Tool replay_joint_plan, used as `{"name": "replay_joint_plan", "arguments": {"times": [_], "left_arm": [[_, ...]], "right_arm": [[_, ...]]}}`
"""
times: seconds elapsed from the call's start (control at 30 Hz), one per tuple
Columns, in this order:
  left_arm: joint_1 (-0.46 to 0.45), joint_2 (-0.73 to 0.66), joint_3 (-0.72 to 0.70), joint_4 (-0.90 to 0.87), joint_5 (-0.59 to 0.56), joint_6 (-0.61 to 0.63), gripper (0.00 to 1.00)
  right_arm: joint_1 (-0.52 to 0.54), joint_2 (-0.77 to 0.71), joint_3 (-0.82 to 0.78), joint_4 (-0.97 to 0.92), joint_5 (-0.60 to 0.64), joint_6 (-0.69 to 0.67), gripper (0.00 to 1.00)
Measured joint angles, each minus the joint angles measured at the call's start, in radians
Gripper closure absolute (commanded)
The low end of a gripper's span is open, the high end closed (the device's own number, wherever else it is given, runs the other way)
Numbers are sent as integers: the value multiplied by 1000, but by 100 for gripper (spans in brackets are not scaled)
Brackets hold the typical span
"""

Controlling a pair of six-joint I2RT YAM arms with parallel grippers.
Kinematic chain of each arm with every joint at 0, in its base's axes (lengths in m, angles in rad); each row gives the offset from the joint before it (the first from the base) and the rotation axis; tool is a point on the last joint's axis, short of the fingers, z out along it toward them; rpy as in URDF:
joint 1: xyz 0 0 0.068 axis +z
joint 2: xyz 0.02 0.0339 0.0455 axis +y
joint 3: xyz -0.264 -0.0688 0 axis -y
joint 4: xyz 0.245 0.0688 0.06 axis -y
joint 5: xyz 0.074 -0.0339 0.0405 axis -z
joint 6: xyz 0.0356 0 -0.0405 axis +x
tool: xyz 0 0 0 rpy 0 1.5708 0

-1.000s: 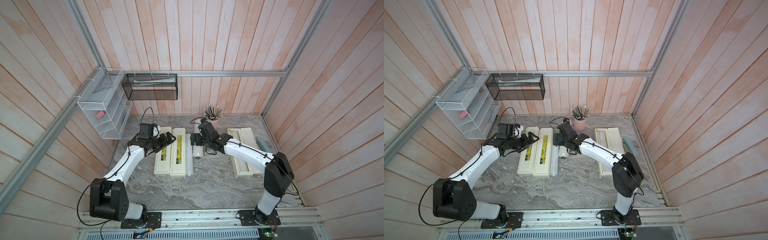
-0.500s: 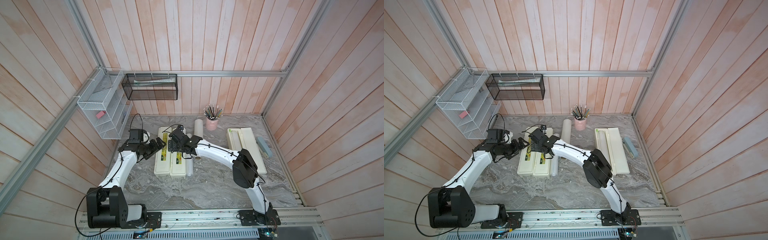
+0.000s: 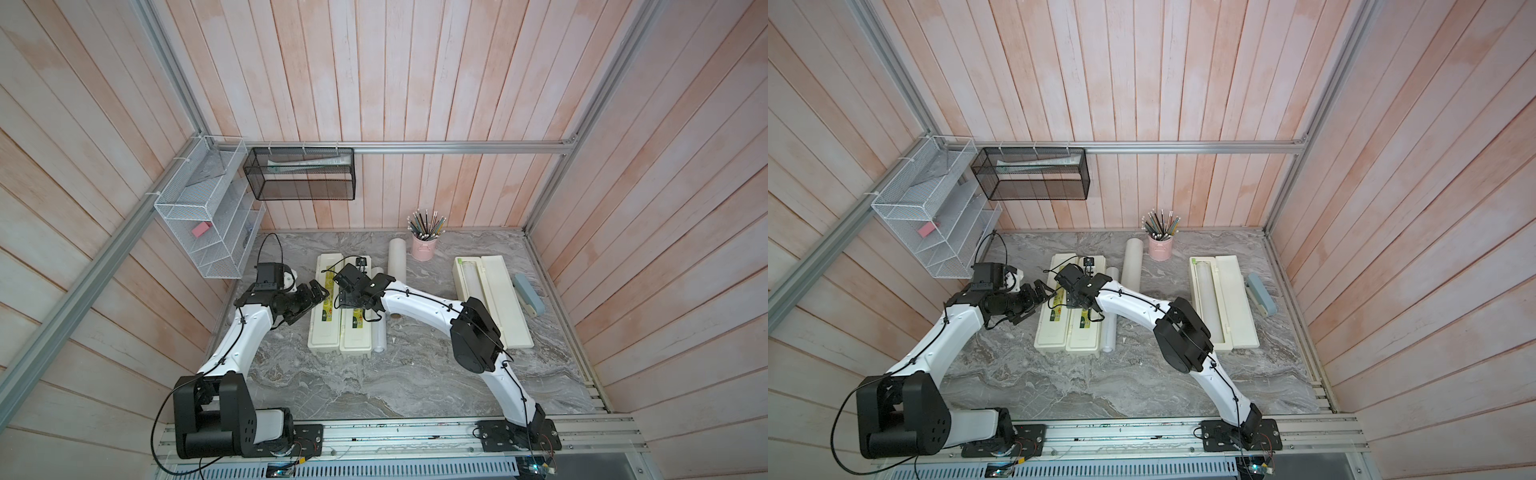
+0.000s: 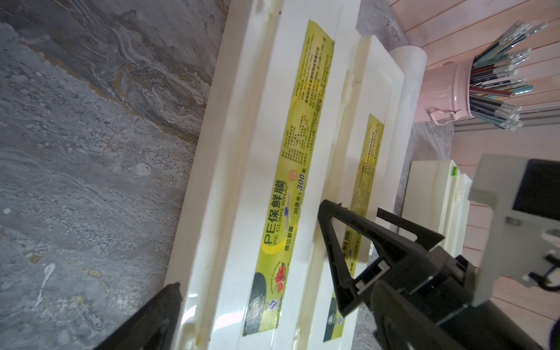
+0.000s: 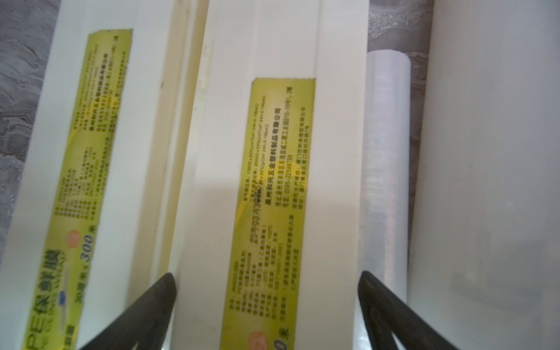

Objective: Put plastic wrap rolls into dispensers
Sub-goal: Move the plastic wrap cutting box to the center of the board, then pick up the plastic wrap cutting box from the center of the board.

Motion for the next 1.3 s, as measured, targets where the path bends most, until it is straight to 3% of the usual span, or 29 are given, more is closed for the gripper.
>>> {"name": "replay_joint_plan", "arguments": {"times": [0.2, 0.57, 0.67, 0.8, 1.07, 1.3], "left_arm": [[-2, 0, -13, 10, 20, 0, 0], [-72, 0, -18, 39, 19, -24, 0], [-92, 1, -18, 48, 19, -32, 0], [-105, 2, -18, 56, 19, -39, 0], [-111, -16, -18, 62, 20, -42, 0], [-111, -77, -18, 61, 27, -42, 0]], "right_arm": [[-2, -13, -42, 43, 0, 9, 22], [-54, -196, -336, 153, -17, -5, 24], [-70, -232, -388, 161, -17, -16, 18], [-91, -261, -416, 150, -27, -60, 2], [-92, -269, -397, 93, -94, -81, 2], [-13, -257, -364, -10, -101, -23, 2]]}}
